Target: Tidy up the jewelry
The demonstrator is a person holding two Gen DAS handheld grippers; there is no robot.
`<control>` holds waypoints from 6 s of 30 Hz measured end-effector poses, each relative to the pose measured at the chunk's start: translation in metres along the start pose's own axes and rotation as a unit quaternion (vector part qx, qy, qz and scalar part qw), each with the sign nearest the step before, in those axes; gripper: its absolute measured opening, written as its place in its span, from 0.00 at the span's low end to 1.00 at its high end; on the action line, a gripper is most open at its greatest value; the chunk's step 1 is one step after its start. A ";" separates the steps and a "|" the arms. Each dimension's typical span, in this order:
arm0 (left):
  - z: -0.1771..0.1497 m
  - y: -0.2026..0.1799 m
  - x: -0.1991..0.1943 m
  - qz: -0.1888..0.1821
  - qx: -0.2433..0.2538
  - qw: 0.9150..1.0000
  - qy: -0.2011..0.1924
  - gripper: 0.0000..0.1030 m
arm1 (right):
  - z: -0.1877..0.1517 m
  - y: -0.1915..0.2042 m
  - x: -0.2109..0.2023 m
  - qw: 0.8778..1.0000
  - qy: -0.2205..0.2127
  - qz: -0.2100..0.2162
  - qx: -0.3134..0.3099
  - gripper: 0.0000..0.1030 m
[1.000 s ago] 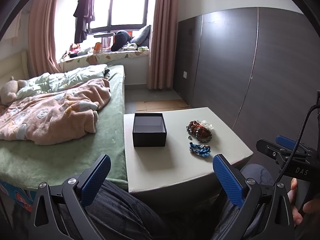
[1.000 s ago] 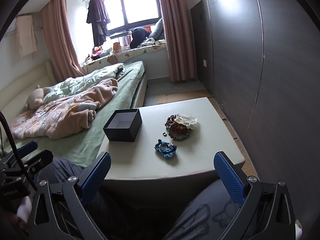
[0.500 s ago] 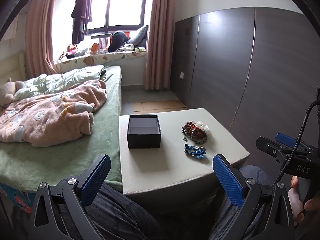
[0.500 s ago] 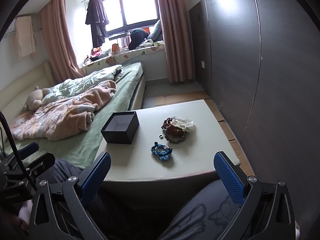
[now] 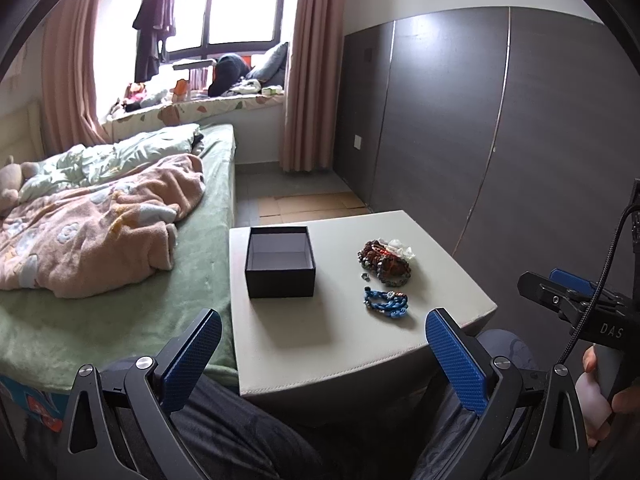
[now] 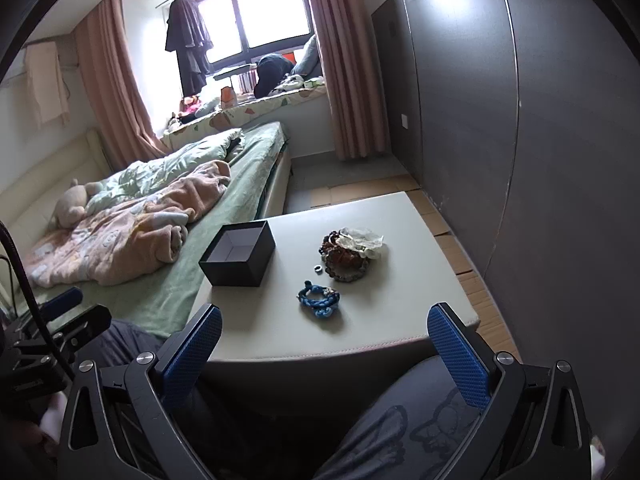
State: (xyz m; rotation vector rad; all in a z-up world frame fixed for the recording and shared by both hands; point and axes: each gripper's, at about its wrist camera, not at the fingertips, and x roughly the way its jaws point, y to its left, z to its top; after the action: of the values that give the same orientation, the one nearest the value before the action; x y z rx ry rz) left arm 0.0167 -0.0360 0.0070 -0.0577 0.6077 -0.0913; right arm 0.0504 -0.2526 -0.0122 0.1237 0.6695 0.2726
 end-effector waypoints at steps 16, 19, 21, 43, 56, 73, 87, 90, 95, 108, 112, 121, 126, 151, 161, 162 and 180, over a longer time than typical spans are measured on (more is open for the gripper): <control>0.025 -0.011 0.075 -0.053 -0.009 0.998 0.045 0.96 | 0.015 -0.033 0.047 0.998 0.034 0.005 0.044 1.00; 0.027 -0.012 0.097 -0.061 -0.013 0.996 0.066 0.90 | 0.017 -0.041 0.062 0.998 0.045 0.003 0.051 0.98; 0.027 -0.013 0.111 -0.066 -0.015 0.995 0.079 0.84 | 0.018 -0.046 0.073 0.997 0.054 0.006 0.056 0.94; 0.002 -0.036 0.241 -0.083 -0.022 0.974 0.212 0.44 | 0.019 -0.089 0.174 0.988 0.123 0.044 0.078 0.83; -0.009 -0.050 0.278 -0.058 -0.002 0.969 0.242 0.08 | 0.017 -0.105 0.204 0.985 0.129 0.067 0.094 0.83; 0.041 -0.018 0.230 -0.072 -0.048 0.981 0.172 0.08 | 0.046 -0.064 0.264 0.984 0.148 0.088 0.034 0.57; 0.074 0.021 0.198 -0.095 -0.063 0.987 0.111 0.08 | 0.060 -0.066 0.247 0.986 0.136 0.091 0.045 0.04; 0.080 0.032 0.190 -0.099 -0.067 0.988 0.100 0.08 | 0.069 -0.059 0.236 0.987 0.125 0.093 0.046 0.04; 0.090 0.051 0.176 -0.099 -0.072 0.989 0.079 0.08 | 0.086 -0.046 0.224 0.985 0.115 0.111 0.058 0.04; 0.106 0.108 0.150 -0.065 -0.095 0.992 0.046 0.08 | 0.120 0.041 0.214 0.978 0.088 0.188 0.032 0.04; 0.109 0.117 0.145 -0.054 -0.094 0.993 0.044 0.08 | 0.121 0.070 0.226 0.973 0.092 0.212 0.029 0.04; 0.111 0.119 0.149 -0.042 -0.077 0.995 0.052 0.08 | 0.105 0.109 0.268 0.964 0.140 0.222 0.045 0.63; 0.109 0.107 0.158 -0.043 -0.063 0.995 0.066 0.08 | 0.094 0.089 0.257 0.970 0.119 0.199 0.079 0.71; 0.100 0.044 0.198 0.001 -0.032 0.993 0.114 0.81 | 0.064 -0.076 0.214 0.973 0.080 0.117 0.183 0.71; 0.086 -0.019 0.229 -0.045 0.006 0.988 0.149 0.72 | 0.054 -0.110 0.217 0.962 0.084 0.131 0.225 0.71; 0.083 -0.025 0.234 -0.046 0.012 0.987 0.155 0.67 | 0.053 -0.113 0.219 0.961 0.085 0.132 0.229 0.71; 0.033 -0.065 0.304 -0.082 0.015 0.967 0.242 0.30 | 0.035 -0.137 0.241 0.937 0.115 0.173 0.280 0.71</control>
State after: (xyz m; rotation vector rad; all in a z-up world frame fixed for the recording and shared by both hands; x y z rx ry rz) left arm 0.2795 -0.1308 -0.1336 -0.0555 1.0906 -0.2798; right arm 0.2824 -0.3154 -0.1558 0.7708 0.9472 0.4331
